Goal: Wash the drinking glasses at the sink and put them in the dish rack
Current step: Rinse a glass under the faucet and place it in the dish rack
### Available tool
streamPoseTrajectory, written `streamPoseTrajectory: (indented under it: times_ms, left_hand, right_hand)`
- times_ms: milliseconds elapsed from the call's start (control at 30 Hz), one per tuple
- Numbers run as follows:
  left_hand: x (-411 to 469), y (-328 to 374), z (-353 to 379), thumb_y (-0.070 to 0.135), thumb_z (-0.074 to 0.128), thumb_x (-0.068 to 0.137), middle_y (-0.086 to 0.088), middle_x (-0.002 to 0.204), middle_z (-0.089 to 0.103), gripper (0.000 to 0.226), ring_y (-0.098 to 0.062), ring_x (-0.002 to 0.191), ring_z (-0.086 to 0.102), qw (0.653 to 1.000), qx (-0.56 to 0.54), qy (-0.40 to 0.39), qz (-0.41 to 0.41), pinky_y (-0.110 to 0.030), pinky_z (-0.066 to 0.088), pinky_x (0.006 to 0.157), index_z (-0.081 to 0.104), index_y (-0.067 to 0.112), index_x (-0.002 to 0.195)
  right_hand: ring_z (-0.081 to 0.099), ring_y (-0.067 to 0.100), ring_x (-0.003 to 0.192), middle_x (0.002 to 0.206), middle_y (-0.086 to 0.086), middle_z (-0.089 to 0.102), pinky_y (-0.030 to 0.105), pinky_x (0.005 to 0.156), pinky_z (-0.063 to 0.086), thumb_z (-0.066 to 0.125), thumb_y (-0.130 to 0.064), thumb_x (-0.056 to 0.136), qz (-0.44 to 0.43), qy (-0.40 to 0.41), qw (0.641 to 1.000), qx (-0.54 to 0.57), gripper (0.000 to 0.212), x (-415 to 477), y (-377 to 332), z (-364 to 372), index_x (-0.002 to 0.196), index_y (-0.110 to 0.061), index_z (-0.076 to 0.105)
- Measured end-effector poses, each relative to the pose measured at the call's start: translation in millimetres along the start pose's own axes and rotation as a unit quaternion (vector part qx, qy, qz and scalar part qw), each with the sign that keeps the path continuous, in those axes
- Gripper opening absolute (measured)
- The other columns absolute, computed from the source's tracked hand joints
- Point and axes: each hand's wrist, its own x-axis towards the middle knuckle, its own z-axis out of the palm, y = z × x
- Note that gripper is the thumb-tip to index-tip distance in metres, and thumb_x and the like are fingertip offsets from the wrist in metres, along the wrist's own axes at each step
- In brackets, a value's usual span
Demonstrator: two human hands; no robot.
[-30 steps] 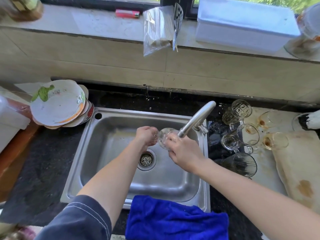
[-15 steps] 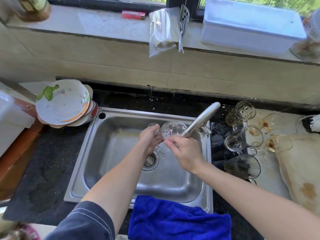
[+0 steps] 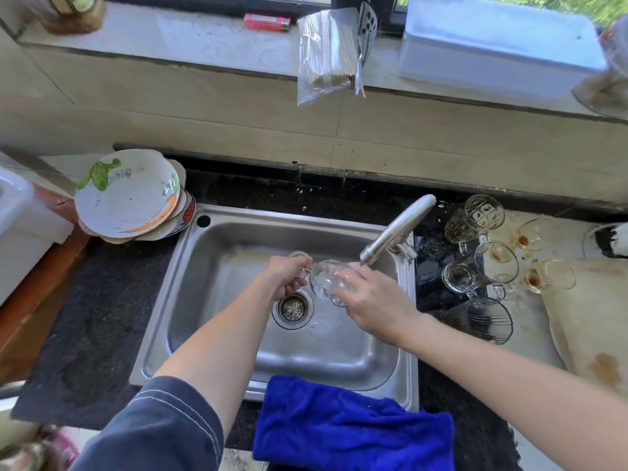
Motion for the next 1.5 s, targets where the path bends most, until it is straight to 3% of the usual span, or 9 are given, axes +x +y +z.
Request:
streamPoseTrajectory:
  times_ms: [167,367,567,767,933,1100,1233,1367,1500]
  left_hand:
    - [-7.4,2.1,-11.0,0.032,0.07,0.082,-0.012,0.064,0.055,0.027,-0.009,0.029,0.042,0.999,0.044,-0.004,-0.018,-0.013,0.03,0.034,0.058,0.009,0.087]
    - [-8.9,-12.1,7.7,0.022,0.056,0.096,-0.018,0.107,0.061,0.027,-0.029,0.085,0.062,0.966,-0.255,-0.041,0.023,-0.034,0.056,0.065,0.053,0.007,0.117]
    - [-10.6,-15.1,4.3,0.015,0.059,0.091,-0.009,0.074,0.063,0.012,-0.019,0.057,0.055,0.993,-0.109,-0.028,0.041,-0.026,0.045,0.049,0.063,0.005,0.098]
    - [-13.2,-15.7,-14.2,0.018,0.057,0.091,-0.01,0.06,0.054,0.015,-0.005,0.025,0.042,1.0,-0.006,-0.006,0.016,-0.011,0.021,0.03,0.061,0.007,0.101]
    - [-25.0,-12.2,-5.7,0.012,0.056,0.089,-0.01,0.063,0.051,0.01,-0.004,0.021,0.037,0.998,0.055,-0.043,0.007,-0.008,0.018,0.028,0.056,0.011,0.079]
    - [-23.0,-15.7,-18.0,0.016,0.055,0.087,-0.004,0.047,0.056,0.016,-0.005,0.023,0.036,0.99,0.133,-0.052,-0.019,-0.009,0.02,0.031,0.057,0.009,0.073]
    - [-15.4,-19.7,-5.6,0.028,0.06,0.09,-0.008,0.074,0.064,0.017,-0.017,0.058,0.059,0.988,-0.09,-0.124,-0.024,-0.024,0.049,0.05,0.061,0.012,0.088]
    - [-9.9,-23.0,6.0,0.021,0.058,0.093,-0.013,0.081,0.065,0.012,-0.021,0.061,0.061,0.966,-0.24,-0.085,0.042,-0.029,0.048,0.052,0.059,0.009,0.097]
    - [-6.4,-22.7,-7.8,0.021,0.053,0.095,-0.005,0.05,0.063,0.017,-0.009,0.035,0.044,0.996,-0.069,-0.056,-0.012,-0.017,0.03,0.038,0.057,0.012,0.081]
  right_hand:
    - [0.066,0.028,0.091,0.101,0.0,0.071,0.04,0.065,0.056,0.055,-0.028,0.091,-0.011,0.006,1.0,0.018,0.021,-0.5,4.7,0.9,0.09,-0.015,0.071]
    - [0.058,0.016,0.062,0.065,-0.002,0.066,0.036,0.06,0.046,0.057,-0.037,0.095,0.287,0.053,0.91,0.295,0.029,25.0,-26.5,-8.2,0.081,-0.017,0.073]
    - [0.065,0.023,0.085,0.1,0.001,0.069,0.033,0.059,0.055,0.077,-0.018,0.077,0.076,0.016,0.992,0.101,0.015,10.6,-17.5,-10.9,0.09,-0.015,0.073]
    - [0.065,0.025,0.088,0.095,0.0,0.071,0.038,0.062,0.058,0.074,-0.012,0.077,-0.027,0.002,0.999,0.047,0.01,6.1,-0.2,-8.7,0.087,-0.016,0.074]
    - [0.058,0.023,0.09,0.102,-0.003,0.069,0.034,0.054,0.056,0.079,-0.013,0.068,-0.01,0.013,0.999,0.044,0.022,14.1,-4.6,-6.8,0.088,-0.018,0.075]
    - [0.064,0.026,0.102,0.107,0.001,0.07,0.039,0.075,0.058,0.076,-0.025,0.078,-0.039,-0.003,0.999,0.035,0.016,4.4,6.2,-8.2,0.091,-0.017,0.073]
    - [0.064,0.022,0.097,0.094,-0.004,0.072,0.04,0.081,0.054,0.059,-0.044,0.089,0.104,-0.003,0.983,0.149,0.031,17.9,-8.6,-10.8,0.088,-0.017,0.074]
    - [0.067,0.011,0.094,0.099,-0.006,0.075,0.031,0.086,0.049,0.066,-0.039,0.089,0.275,0.058,0.921,0.271,0.023,23.3,-27.6,-13.7,0.097,-0.02,0.077]
    - [0.064,0.014,0.093,0.102,-0.008,0.072,0.039,0.073,0.056,0.06,-0.043,0.088,0.102,-0.036,0.979,0.172,0.027,3.6,-6.4,-17.5,0.095,-0.022,0.075]
